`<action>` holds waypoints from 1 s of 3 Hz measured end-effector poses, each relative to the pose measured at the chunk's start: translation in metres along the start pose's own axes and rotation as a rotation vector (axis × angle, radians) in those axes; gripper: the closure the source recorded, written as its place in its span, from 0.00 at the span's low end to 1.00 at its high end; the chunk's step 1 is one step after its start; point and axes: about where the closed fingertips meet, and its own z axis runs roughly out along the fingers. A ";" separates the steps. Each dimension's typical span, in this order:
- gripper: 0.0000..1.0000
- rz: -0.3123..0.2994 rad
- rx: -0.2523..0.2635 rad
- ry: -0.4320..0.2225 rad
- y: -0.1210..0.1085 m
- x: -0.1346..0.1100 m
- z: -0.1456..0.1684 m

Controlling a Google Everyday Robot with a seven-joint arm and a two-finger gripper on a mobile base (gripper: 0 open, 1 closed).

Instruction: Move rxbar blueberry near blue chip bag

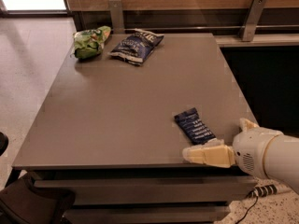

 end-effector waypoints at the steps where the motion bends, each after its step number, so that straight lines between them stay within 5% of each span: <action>1: 0.00 0.034 0.000 -0.011 0.006 0.015 -0.003; 3: 0.00 0.056 0.025 -0.092 0.022 0.012 0.004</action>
Offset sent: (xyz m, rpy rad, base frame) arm -0.0198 0.0231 -0.0156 0.1058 -0.0775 -0.0676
